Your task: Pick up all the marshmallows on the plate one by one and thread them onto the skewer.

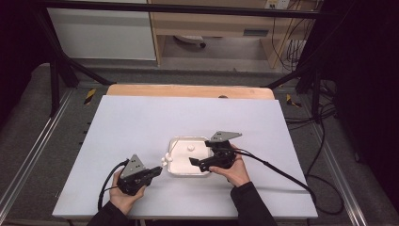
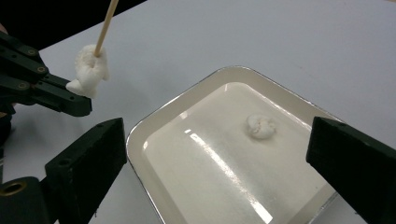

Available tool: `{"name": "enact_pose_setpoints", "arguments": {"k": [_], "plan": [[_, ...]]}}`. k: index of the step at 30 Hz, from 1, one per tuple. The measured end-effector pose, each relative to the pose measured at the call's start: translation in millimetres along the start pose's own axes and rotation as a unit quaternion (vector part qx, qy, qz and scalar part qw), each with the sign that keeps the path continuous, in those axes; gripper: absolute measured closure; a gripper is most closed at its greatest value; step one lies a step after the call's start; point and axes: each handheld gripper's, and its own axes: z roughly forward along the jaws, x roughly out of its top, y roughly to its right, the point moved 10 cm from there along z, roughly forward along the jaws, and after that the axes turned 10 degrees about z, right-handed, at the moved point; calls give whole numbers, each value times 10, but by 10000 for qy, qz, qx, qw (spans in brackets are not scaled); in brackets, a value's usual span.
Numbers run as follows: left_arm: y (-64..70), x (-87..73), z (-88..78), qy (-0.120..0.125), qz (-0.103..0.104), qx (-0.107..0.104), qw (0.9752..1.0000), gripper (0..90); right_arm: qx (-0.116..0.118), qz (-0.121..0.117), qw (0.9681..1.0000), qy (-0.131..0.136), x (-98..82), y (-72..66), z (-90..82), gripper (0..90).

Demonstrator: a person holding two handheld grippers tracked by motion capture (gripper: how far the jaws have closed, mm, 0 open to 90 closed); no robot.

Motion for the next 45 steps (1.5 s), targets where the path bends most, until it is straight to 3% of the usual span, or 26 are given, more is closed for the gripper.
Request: {"name": "enact_pose_setpoints", "arguments": {"k": [10, 19, 28, 35, 45], "plan": [[-34, -33, -7, 1, -138, -23, 9999, 890, -369, 35, 9992, -119, 69, 208, 67, 34], [-54, -41, -10, 8, -190, -47, 9998, 890, -564, -9, 9981, -246, 158, 273, 242, 8], [-64, -51, 0, -5, -237, -48, 9997, 890, -683, 57, 9970, -360, 208, 371, 432, 52], [-65, -56, 3, -19, -228, -56, 9997, 890, -690, 78, 9968, -398, 193, 452, 544, 209], [-62, -60, 6, -33, -220, -67, 9997, 890, -671, 54, 9948, -767, 10, 468, 647, 463]]}}
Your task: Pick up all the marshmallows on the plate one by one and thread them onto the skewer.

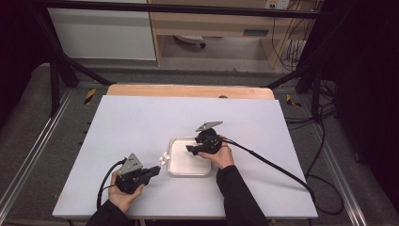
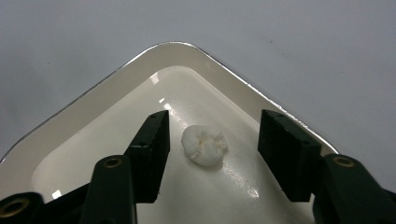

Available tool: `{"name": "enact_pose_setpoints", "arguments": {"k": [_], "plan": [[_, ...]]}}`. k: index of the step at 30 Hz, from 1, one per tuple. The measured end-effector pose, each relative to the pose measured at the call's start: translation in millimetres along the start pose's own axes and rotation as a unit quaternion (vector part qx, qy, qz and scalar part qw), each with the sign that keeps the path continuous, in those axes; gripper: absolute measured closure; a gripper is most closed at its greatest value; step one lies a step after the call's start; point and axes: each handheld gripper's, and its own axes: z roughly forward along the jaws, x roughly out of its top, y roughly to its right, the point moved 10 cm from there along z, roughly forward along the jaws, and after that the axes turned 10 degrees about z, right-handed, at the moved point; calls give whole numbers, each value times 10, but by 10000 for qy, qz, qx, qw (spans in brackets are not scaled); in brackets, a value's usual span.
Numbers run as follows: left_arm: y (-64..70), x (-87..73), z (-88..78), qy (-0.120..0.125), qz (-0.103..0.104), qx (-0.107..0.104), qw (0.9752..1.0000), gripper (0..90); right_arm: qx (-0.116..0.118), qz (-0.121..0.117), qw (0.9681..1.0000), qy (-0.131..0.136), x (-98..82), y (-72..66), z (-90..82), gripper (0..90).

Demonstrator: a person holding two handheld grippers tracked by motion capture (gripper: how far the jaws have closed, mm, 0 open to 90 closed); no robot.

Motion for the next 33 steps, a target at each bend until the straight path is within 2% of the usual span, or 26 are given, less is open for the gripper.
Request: {"name": "enact_pose_setpoints", "arguments": {"k": [5, 11, 20, 25, 33], "plan": [[5, -3, 2, -18, 21, -9, 10000, 890, 68, -62, 9999, -67, -52, -27, 43, 552], [7, -3, 2, -18, 25, -10, 10000, 890, 86, -200, 9998, 1, -60, -44, 54, 644], [10, -1, 2, -11, 30, -16, 10000, 890, 75, -242, 9997, 46, -61, -56, 41, 704], [17, 3, -1, 5, 36, -22, 10000, 890, 239, -203, 9994, 174, -14, -121, -72, 716], [30, 9, 4, 15, 72, -38, 10000, 890, 487, -143, 9978, 432, 84, -230, -356, 732]]}}
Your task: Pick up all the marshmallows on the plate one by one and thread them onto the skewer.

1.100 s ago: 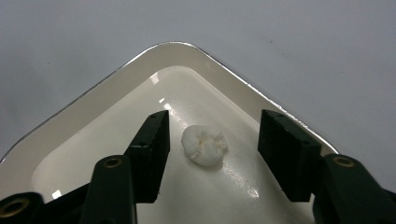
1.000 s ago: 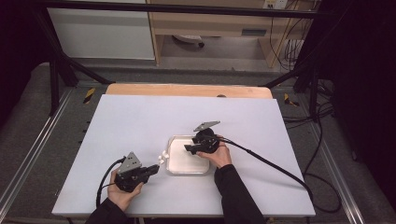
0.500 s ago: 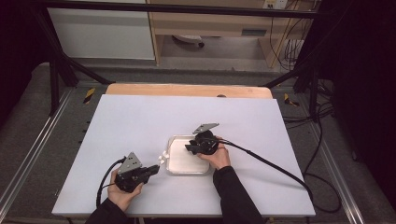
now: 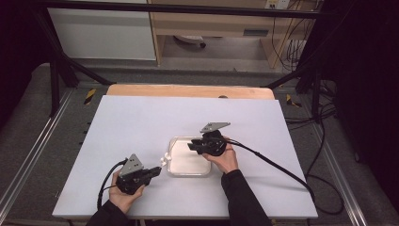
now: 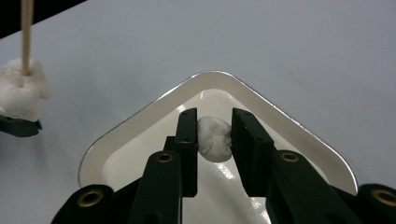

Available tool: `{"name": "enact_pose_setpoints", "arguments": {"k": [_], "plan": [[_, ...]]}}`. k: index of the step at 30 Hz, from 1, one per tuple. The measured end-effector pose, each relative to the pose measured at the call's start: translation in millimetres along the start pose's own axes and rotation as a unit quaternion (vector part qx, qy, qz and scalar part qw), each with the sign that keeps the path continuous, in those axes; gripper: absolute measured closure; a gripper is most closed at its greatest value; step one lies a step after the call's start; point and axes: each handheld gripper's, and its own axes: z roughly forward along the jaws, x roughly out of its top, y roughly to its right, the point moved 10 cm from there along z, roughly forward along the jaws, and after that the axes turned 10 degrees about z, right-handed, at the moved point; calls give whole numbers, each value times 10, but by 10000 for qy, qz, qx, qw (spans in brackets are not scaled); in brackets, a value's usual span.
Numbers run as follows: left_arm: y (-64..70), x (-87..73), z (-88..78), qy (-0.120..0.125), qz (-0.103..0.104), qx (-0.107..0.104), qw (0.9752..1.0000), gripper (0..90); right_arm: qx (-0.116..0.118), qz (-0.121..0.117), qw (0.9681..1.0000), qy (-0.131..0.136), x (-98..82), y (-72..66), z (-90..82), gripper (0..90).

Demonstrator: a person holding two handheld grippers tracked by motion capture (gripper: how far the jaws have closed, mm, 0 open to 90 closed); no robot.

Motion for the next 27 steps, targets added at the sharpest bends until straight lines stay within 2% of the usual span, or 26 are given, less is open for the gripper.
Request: {"name": "enact_pose_setpoints", "arguments": {"k": [9, 18, 27], "plan": [[22, 19, -7, 39, 63, -23, 10000, 890, 318, 69, 9990, 321, 99, -139, -309, 740], [54, 33, -5, 69, 104, -72, 9999, 890, 759, 248, 9941, 734, 250, -316, -592, 744], [75, 40, 0, 82, 146, -109, 9998, 890, 957, 366, 9896, 1008, 372, -377, -788, 748]]}}
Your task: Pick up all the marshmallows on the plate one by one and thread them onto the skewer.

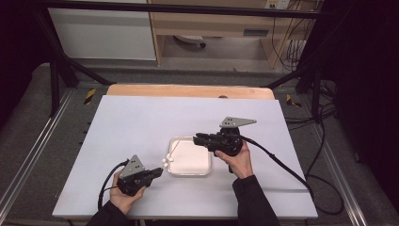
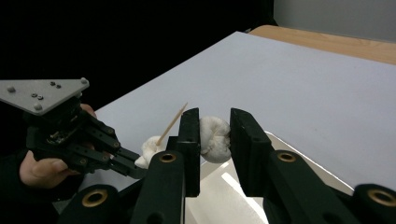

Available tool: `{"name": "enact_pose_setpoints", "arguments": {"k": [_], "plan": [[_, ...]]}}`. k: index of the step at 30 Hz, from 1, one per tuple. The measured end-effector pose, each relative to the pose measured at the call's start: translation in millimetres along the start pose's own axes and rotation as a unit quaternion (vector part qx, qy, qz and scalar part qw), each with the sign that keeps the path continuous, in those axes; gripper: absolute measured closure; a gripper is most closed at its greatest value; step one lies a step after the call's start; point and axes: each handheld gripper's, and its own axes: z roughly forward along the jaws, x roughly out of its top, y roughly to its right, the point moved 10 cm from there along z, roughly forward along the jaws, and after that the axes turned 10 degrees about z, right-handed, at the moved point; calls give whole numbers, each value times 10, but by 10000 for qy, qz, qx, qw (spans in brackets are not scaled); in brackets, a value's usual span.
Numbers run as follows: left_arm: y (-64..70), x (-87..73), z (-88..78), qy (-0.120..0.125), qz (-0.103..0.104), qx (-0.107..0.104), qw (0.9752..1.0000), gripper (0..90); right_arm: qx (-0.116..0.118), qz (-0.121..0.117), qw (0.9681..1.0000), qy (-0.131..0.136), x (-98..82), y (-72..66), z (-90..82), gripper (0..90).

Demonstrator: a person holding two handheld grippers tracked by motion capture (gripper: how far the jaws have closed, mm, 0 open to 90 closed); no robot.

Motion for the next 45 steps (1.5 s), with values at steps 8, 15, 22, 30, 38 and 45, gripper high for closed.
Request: {"name": "enact_pose_setpoints", "arguments": {"k": [8, 15, 22, 30, 38, 45], "plan": [[20, 7, 7, -1, 50, -40, 10000, 890, 138, 153, 9996, 212, 108, -31, -38, 746], [26, 10, 9, 3, 66, -63, 10000, 891, 253, 305, 9988, 286, 192, -61, -7, 745], [30, 15, 9, 9, 85, -68, 9999, 891, 280, 368, 9987, 208, 192, -67, 76, 745], [35, 15, 11, -1, 103, -75, 9999, 891, 351, 432, 9984, 63, 151, -80, 187, 746], [38, 16, 12, -6, 112, -84, 9999, 891, 411, 458, 9981, -44, 98, -91, 284, 746], [39, 12, 15, -19, 131, -84, 9999, 891, 457, 483, 9977, -90, 70, -100, 314, 749]]}}
